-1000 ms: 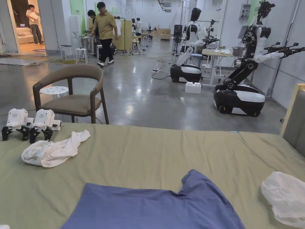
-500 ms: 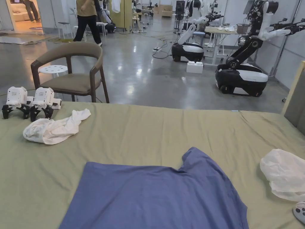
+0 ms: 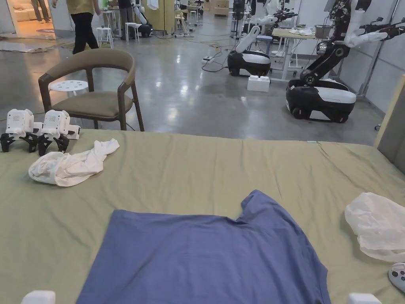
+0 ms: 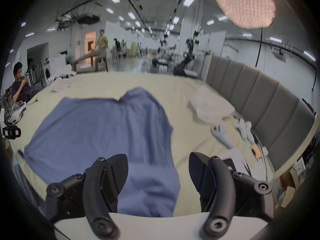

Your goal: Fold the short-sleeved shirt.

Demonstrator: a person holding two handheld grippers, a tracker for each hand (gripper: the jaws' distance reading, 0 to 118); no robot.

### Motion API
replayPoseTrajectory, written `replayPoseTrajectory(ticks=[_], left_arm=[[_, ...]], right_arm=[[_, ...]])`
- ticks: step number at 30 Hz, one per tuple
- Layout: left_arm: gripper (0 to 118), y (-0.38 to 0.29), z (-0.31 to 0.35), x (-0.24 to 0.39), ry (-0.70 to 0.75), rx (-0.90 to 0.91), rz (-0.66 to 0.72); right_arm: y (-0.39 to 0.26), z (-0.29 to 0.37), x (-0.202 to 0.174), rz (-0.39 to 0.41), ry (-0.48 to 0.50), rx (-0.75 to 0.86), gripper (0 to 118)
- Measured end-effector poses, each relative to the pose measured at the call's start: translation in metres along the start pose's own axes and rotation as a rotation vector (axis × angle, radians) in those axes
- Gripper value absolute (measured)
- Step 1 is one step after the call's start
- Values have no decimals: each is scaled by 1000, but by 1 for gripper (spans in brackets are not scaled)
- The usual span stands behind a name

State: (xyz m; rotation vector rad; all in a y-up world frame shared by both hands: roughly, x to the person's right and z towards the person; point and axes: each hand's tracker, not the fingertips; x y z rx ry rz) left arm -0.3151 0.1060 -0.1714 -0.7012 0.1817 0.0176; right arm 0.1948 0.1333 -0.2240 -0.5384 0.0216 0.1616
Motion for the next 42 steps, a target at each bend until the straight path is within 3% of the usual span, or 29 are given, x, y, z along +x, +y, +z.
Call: replayPoseTrajectory(ticks=[6,9,11,13,14,18,23,31,32,34,37,38,42], left_arm=[[45,62,21,39,3,335,-26],[29,90,46,62,3,490,-51],[26,102,58,73,18,565,-71],[2,111,64,79,41,609,-83],[0,113,69,83,69,632,-73],[0,113,83,83,30,672,-54],[0,99,85,63,30,586,-43],[0,40,46,-3,14,41,-3],[2,29,37,-10,10,-29,6],[16,8,26,-23,6,-146,40],[59,-18,8,-36,-6,-260,91],[67,-24,2,-39,-8,-294,99],[71,-41,-19,-45,12,-340,115]], right_arm=[[56,2,-35,-101,24,290,75],[77,13,-48,-128,29,425,60],[87,19,-55,-135,33,476,56],[92,23,-59,-133,33,491,21],[94,25,-61,-131,34,500,7],[95,30,-65,-121,9,543,1],[92,30,-63,-99,5,542,0],[69,17,-61,-76,37,429,0],[65,14,-60,-74,41,413,0],[59,10,-60,-75,51,381,0],[51,5,-60,-66,51,340,0],[48,3,-60,-65,53,329,0],[41,-1,-59,-60,56,293,0]])
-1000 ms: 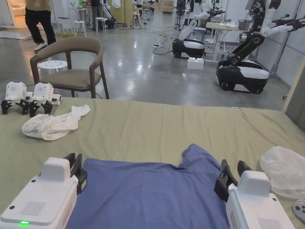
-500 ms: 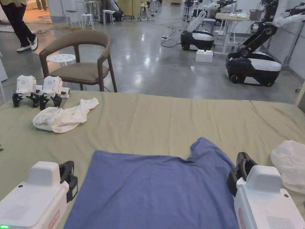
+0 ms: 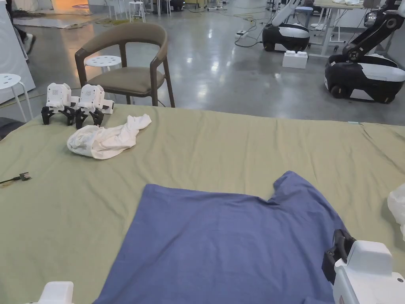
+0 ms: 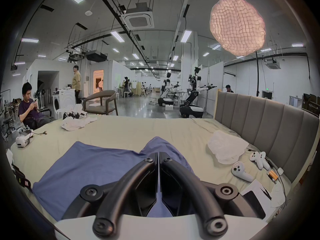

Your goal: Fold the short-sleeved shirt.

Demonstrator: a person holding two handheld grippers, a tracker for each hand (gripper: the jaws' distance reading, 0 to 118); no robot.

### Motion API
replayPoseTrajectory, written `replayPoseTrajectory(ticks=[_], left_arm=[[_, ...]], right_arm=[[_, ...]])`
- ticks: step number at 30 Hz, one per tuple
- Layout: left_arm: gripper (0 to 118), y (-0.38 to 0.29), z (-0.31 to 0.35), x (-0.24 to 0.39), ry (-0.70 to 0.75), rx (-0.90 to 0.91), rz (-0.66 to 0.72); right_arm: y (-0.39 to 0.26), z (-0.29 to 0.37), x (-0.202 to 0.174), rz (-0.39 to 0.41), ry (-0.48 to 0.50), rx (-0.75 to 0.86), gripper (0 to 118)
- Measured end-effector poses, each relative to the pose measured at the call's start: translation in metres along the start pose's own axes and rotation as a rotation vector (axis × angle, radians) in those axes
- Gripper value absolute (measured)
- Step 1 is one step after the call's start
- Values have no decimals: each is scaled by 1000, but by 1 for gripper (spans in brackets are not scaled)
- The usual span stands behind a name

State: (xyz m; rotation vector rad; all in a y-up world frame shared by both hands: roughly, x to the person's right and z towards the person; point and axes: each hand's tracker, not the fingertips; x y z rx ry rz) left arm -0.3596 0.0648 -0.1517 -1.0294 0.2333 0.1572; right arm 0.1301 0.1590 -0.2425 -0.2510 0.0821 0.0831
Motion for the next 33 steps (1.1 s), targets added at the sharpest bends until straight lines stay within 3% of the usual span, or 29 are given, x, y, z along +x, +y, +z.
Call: replayPoseTrajectory(ticks=[8,11,16,23,25,27,29,30,33], left_arm=[[69,-2,-38,4,19,-39,20],[57,-4,-42,8,29,-24,36],[10,-8,-38,23,-12,-15,-13],[1,-4,-21,21,-50,-25,-13],[1,-5,-13,18,-64,-8,-2],[1,-7,-1,22,-78,3,4],[1,-8,5,22,-84,11,7],[1,-8,10,23,-88,14,11],[1,-8,14,26,-95,20,22]], right_arm=[[-11,0,6,2,-10,-51,0],[-15,2,10,-4,-16,-67,0],[-24,7,21,-17,-27,-101,0],[-30,24,58,-46,-49,-182,2],[-34,28,73,-12,-50,-286,21],[-43,29,86,0,-43,-412,52],[-57,29,97,6,-45,-555,58],[-68,31,101,-5,-54,-596,74],[-100,34,106,11,-27,-706,77]])
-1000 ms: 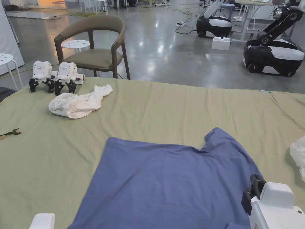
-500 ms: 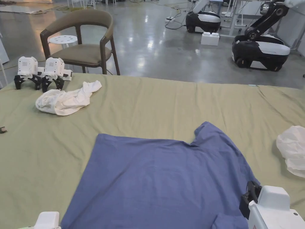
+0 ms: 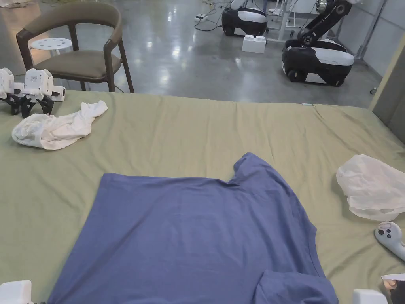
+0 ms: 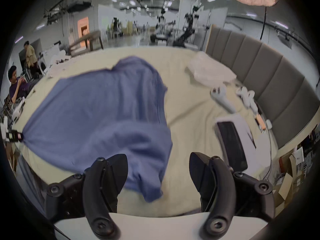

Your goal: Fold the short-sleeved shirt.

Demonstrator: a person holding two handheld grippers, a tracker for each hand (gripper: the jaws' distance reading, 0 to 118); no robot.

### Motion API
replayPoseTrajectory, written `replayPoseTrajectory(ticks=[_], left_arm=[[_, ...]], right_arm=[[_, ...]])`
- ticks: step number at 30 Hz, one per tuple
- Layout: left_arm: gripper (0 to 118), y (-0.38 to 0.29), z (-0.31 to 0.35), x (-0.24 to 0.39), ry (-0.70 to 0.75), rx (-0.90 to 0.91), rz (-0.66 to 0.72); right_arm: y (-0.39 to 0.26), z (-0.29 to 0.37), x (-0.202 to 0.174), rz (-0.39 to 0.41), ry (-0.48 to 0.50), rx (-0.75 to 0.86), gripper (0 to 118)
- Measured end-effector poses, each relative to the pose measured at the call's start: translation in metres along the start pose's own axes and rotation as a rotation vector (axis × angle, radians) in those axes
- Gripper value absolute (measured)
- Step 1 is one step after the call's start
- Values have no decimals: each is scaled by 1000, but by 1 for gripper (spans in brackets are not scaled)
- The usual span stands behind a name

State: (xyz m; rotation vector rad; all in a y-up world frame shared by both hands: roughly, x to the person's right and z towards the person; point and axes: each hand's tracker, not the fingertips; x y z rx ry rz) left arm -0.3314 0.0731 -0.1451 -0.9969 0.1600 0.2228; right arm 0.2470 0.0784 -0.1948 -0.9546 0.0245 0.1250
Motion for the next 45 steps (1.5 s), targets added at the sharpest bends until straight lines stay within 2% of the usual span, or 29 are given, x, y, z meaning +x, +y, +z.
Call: replayPoseTrajectory(ticks=[2,5,7,11,12,17,22,30,38,42,45], left_arm=[[1,0,-1,2,1,-4,0],[1,2,-3,2,8,-12,-9],[1,1,-2,4,11,-15,-16],[1,1,-2,3,9,-15,-9],[1,0,-2,4,8,-15,-6],[1,-1,-1,1,-2,-17,5],[1,5,7,3,-14,-2,18],[1,57,12,6,-80,117,77],[1,143,-36,6,-81,132,116],[1,172,-66,9,-62,96,111],[1,183,-84,10,-51,58,114]], right_arm=[[-11,-13,-2,18,9,-83,78],[-22,-29,-7,4,45,-96,77],[-22,-38,-10,4,50,-103,69],[-19,-44,-15,1,82,-107,34],[-16,-40,-16,9,86,-103,11],[-2,-18,-9,-2,69,-105,8],[17,3,-13,36,56,-72,7],[78,11,-19,24,66,23,7],[160,-45,-17,11,38,85,7],[184,-84,-12,-38,78,70,7],[193,-108,-17,-24,70,47,7]])
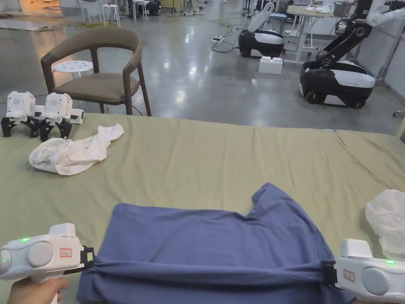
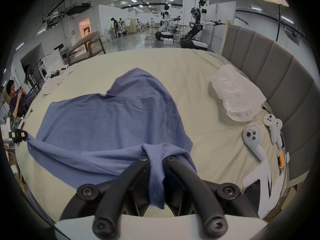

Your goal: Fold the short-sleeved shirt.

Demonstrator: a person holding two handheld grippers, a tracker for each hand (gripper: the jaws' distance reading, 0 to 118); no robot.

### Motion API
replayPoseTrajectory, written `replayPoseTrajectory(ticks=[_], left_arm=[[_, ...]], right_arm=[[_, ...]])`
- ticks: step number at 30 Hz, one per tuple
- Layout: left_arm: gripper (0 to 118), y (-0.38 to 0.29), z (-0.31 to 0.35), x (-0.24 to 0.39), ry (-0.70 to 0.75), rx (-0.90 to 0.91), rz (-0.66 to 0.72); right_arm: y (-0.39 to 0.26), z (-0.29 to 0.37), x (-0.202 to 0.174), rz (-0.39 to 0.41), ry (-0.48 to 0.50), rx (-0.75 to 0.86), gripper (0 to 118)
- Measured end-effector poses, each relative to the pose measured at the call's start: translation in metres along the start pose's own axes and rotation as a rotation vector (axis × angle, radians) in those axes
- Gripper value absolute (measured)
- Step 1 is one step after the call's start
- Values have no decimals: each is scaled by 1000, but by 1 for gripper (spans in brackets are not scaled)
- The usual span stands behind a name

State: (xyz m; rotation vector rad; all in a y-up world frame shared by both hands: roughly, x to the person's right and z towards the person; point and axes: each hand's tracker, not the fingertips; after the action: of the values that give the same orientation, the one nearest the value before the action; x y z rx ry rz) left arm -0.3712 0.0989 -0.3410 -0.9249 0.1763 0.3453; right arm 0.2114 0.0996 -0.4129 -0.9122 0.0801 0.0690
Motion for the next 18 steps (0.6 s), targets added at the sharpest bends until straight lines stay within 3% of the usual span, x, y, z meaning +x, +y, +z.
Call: replayPoseTrajectory(ticks=[5,7,9,11,12,15,18], left_arm=[[2,3,-24,1,17,-64,0],[5,2,-29,1,18,-73,-2],[15,1,-29,3,21,-71,-2],[18,0,-22,6,23,-33,-6],[32,0,-18,7,12,-5,-18],[57,-2,3,16,-30,85,-63],[59,-7,28,31,-50,175,-121]], right_arm=[[3,-33,2,-1,1,-56,11],[1,-41,2,-2,-7,-66,24],[-2,-42,0,7,-31,-73,47],[-4,-35,0,14,-63,-28,51],[-5,-28,-1,12,-56,8,63],[-5,-1,-8,-7,-15,125,68],[-8,30,-23,-20,6,265,73]])
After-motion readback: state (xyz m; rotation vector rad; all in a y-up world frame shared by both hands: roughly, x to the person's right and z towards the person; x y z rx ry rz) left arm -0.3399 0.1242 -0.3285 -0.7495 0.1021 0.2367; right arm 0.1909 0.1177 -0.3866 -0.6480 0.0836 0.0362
